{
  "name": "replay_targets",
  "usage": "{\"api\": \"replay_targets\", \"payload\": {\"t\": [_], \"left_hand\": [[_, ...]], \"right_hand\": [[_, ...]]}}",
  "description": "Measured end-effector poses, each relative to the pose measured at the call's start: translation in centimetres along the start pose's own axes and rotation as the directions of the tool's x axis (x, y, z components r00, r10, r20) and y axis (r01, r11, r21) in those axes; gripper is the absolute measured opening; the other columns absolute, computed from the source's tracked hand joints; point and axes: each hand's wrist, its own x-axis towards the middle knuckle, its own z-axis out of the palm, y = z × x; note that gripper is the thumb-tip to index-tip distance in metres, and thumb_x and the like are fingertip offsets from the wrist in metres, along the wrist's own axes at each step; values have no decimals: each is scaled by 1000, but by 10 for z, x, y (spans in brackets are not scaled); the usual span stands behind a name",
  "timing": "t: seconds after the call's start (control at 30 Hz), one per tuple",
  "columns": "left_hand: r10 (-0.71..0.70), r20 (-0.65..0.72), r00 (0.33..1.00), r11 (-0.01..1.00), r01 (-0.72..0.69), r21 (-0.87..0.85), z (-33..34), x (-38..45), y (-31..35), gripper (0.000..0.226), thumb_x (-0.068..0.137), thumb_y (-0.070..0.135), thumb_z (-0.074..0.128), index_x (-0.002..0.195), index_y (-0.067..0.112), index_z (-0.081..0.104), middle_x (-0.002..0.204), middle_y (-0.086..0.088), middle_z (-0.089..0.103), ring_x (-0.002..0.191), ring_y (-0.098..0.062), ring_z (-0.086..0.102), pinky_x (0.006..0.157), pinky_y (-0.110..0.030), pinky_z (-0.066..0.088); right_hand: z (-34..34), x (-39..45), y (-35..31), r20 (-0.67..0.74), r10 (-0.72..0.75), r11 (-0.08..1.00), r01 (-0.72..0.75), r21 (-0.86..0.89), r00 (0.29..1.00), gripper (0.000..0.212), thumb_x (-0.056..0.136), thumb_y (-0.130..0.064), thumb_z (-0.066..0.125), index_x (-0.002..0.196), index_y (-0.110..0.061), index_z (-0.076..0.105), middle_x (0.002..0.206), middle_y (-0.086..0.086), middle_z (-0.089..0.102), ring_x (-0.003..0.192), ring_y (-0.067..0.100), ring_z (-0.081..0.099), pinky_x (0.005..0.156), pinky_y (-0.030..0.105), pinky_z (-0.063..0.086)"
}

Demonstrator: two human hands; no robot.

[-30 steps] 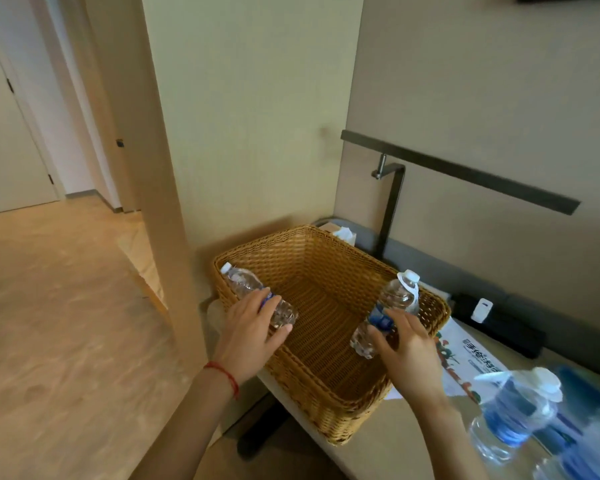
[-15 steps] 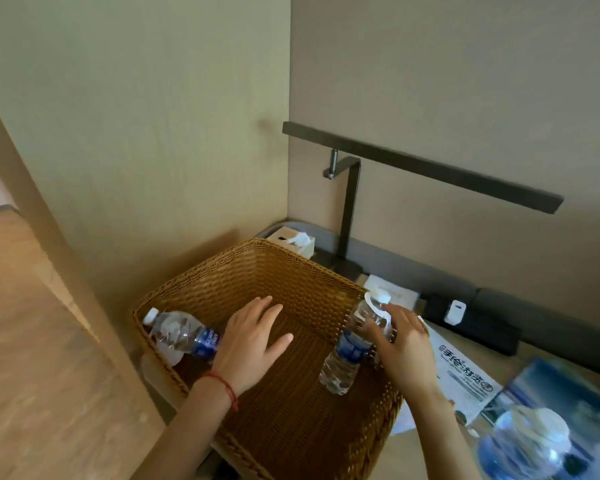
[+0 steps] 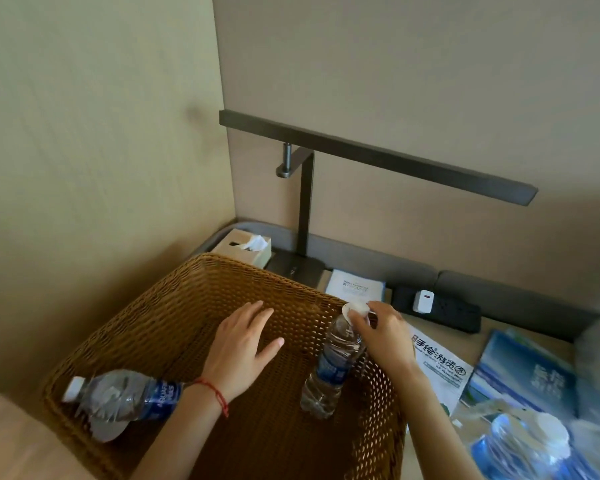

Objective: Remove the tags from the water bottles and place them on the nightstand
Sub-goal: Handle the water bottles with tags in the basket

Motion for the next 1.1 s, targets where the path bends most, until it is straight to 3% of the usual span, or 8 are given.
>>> {"api": "replay_targets", "payload": {"t": [0.07,0.17,0.33,0.67,0.93,1.1], "left_hand": [[7,5,1000,1000,-7,-12,1,2,-3,58,89,48,44,138,19,34,150,-3,29,139,-17,21,113,-31,17],[13,19,1000,1000,-13,-26,2,3,-4,58,89,48,44,138,19,34,150,-3,29,139,-17,21,113,-31,17],[0,15,1000,998,1,-55,-1,0,-8,58,89,48,44,138,19,34,149,-2,29,138,-16,22,113,-31,18],[-95,-34,995,987,90,-133,-17,-27,-20,56,89,42,50,137,17,38,146,-3,33,135,-16,27,112,-32,24],[-175,-98,980,973,157,-172,-32,-60,-36,55,89,41,51,137,18,38,146,-2,34,135,-15,27,110,-32,22],[-245,-125,961,959,222,-174,-45,-77,-52,55,90,44,48,137,20,37,146,1,33,134,-15,27,110,-33,25]], "right_hand": [[2,2,0,11,-5,1000,5,21,1000,29,86,-44,53,94,-16,59,99,4,64,86,14,55,78,35,49],[3,5,0,6,-13,996,12,85,1000,26,85,-39,58,92,-15,62,91,3,66,83,17,58,78,41,51],[8,1,-3,-17,-116,975,117,187,993,21,82,-31,65,99,-18,65,97,-5,65,89,10,55,71,20,42],[31,-20,-32,59,-340,915,316,253,939,28,73,-28,74,99,-22,66,89,-17,63,81,-16,55,69,-1,39],[43,-28,-51,54,-432,877,406,256,900,31,72,-27,76,100,-20,67,92,-16,62,82,-17,54,70,-2,40],[57,-33,-71,67,-483,840,440,317,873,32,74,-24,74,105,-19,65,96,-13,62,88,-9,55,72,2,44]]}}
